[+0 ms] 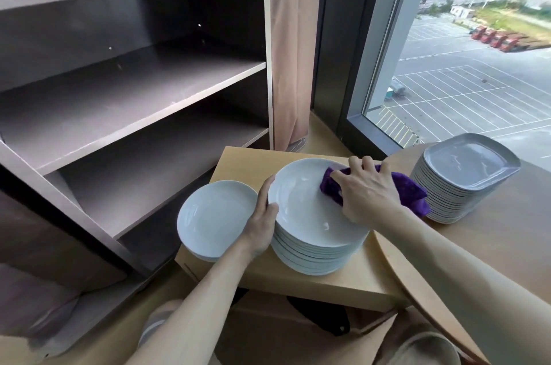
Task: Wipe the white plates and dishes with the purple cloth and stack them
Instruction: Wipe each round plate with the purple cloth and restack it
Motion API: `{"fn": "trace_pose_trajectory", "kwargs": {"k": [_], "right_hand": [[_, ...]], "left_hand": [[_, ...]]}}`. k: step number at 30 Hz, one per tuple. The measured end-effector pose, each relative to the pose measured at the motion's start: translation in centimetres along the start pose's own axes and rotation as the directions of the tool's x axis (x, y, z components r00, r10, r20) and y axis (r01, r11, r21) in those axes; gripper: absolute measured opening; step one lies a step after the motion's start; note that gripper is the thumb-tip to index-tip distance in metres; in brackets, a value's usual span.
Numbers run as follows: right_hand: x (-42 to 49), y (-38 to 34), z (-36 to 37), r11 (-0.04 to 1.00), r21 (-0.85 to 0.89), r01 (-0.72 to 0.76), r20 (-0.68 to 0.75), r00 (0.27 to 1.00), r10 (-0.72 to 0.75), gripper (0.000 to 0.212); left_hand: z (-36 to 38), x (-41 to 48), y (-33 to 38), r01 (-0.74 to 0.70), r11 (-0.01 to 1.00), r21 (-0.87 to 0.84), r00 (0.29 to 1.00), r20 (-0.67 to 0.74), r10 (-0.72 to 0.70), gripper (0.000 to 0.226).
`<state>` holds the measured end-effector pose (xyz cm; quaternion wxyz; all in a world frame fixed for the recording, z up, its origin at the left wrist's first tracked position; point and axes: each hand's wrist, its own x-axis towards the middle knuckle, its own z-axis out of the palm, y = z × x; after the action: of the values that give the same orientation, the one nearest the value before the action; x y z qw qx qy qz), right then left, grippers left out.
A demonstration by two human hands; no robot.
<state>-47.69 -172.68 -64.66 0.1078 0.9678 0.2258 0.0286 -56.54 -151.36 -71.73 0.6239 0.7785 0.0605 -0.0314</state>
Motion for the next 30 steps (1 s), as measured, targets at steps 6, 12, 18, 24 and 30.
{"fn": "trace_pose_trajectory", "kwargs": {"k": [6,12,18,24,30], "right_hand": [[-3.4,-0.2,-0.7,0.988,0.155,0.017,0.053,0.998,-0.025,0.036],[-4.8,-2.7,-1.2,0.928,0.355,0.116,0.061,0.987,-0.147,0.036],[-3.0,-4.8,-1.4,0.854,0.507,0.115,0.103,0.976,-0.192,0.036],[-1.2,-7.0,-0.2,0.831,0.547,0.103,-0.039,0.994,-0.098,0.037],[1.1,-7.4,0.9,0.88,0.469,0.072,-0.138,0.99,-0.007,0.038]], "left_hand": [[0.2,-0.1,-0.1,-0.013,1.0,-0.008,0.999,-0.046,0.012,0.055],[0.4,-0.2,0.0,-0.01,1.0,0.002,0.998,-0.056,0.01,0.055],[0.7,-0.1,0.1,-0.005,0.996,-0.092,0.998,-0.064,-0.001,0.042],[0.9,0.1,0.4,-0.009,0.978,-0.21,0.994,-0.105,-0.013,0.048],[0.5,-0.4,0.7,-0.043,0.984,-0.173,0.999,-0.036,0.038,0.049]]}}
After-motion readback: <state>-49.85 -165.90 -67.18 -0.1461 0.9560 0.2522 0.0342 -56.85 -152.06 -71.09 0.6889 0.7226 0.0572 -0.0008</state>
